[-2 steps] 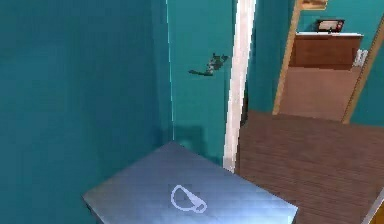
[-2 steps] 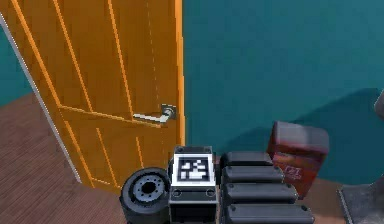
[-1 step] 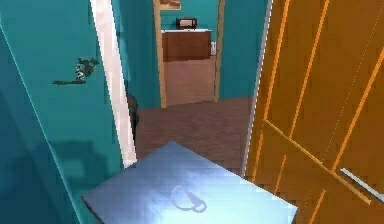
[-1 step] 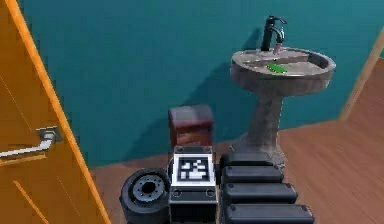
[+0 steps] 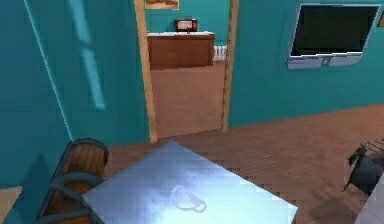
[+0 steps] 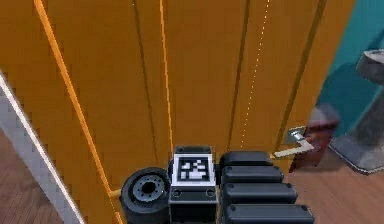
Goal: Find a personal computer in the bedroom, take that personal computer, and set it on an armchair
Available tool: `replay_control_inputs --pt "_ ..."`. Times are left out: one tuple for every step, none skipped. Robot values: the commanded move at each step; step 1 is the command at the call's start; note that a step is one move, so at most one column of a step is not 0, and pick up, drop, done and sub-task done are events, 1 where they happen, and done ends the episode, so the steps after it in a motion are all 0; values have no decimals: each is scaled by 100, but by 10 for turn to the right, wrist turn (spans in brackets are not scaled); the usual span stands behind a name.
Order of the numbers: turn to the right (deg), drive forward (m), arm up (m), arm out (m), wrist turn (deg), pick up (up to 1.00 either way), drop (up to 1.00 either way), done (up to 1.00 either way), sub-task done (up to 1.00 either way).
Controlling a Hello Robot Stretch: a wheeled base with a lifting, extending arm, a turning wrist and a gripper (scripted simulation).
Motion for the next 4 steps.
replay_control_inputs --pt "30 0 0 0 0 0 0 0 0" --pt "0 45 0 0 0 0 0 0 0" --pt "120 0 0 0 0 0 0 0 0" --pt "0 30 0 0 0 0 0 0 0"
